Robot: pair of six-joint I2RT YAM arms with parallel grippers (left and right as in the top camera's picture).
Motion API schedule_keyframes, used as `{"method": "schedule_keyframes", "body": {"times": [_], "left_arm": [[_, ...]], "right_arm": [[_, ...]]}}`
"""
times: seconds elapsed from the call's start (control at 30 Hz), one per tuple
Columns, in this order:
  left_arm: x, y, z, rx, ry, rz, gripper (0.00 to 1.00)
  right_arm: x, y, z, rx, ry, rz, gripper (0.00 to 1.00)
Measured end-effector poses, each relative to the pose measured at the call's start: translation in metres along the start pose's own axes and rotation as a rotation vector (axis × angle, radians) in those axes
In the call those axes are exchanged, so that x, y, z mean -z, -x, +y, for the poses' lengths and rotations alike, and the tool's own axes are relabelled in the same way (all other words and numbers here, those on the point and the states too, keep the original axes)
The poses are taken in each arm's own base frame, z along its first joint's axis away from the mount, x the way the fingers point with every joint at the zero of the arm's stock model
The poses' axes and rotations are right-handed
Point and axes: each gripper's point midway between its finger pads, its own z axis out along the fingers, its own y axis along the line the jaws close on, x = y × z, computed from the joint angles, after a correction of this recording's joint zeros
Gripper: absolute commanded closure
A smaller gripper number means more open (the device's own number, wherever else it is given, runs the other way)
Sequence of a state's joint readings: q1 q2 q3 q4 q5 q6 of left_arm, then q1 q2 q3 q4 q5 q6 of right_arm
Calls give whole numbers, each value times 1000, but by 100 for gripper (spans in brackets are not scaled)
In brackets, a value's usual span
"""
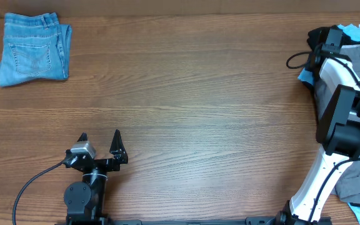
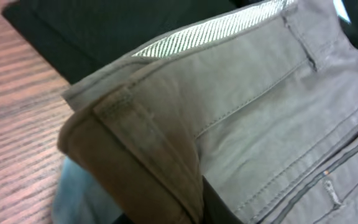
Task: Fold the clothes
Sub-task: 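Grasp the waistband of the grey shorts with the right gripper, then pull the grey shorts left and lay them flat mid-table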
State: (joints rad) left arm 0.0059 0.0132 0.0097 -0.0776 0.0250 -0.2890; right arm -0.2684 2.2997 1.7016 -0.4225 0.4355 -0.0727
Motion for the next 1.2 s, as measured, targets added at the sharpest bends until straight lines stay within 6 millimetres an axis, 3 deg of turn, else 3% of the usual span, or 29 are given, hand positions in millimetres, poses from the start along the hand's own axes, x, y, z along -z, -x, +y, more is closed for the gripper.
{"method": "schedule_keyframes", "body": {"times": [0.23,0.37,0.5,0.67,0.7,0.83,0.9,0.93,0.97,1.03,1.2], "left_arm": [[0,0,0,0,0,0,0],[0,0,0,0,0,0,0],[0,0,0,0,0,0,0],[0,0,0,0,0,0,0],[0,0,0,0,0,0,0],[0,0,0,0,0,0,0],[0,0,0,0,0,0,0],[0,0,0,0,0,0,0],[0,0,0,0,0,0,0],[0,0,0,0,0,0,0],[0,0,0,0,0,0,0]], "right_arm": [[17,19,-10,-69,-17,21,96],[20,19,-12,-101,-18,27,96],[36,23,-16,-117,-10,29,96],[86,47,-19,-123,10,-32,96],[105,54,-13,-115,25,-54,96],[166,68,31,-87,142,-124,96],[196,71,66,-73,244,-152,96],[223,69,107,-61,369,-161,96],[230,67,120,-57,410,-159,96],[260,52,168,-46,555,-130,96],[337,2,262,-19,815,-30,96]]}}
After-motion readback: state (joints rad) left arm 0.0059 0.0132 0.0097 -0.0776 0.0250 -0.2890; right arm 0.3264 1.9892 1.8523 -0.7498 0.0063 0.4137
